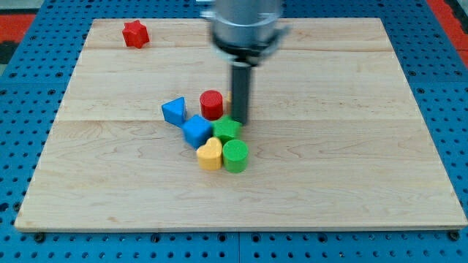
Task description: Separate the red circle from the group of blocks
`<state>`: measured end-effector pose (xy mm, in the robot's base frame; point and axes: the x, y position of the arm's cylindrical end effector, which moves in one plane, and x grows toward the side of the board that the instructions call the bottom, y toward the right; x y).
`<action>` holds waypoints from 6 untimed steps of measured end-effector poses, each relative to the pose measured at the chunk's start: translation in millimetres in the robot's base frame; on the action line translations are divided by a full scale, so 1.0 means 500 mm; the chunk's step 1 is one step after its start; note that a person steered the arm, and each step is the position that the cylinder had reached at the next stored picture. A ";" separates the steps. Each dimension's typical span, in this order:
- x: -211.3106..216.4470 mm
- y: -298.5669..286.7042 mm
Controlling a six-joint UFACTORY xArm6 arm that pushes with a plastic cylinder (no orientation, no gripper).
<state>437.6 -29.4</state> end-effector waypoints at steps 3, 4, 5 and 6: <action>-0.174 -0.187; -0.200 -0.129; -0.207 -0.211; -0.212 -0.244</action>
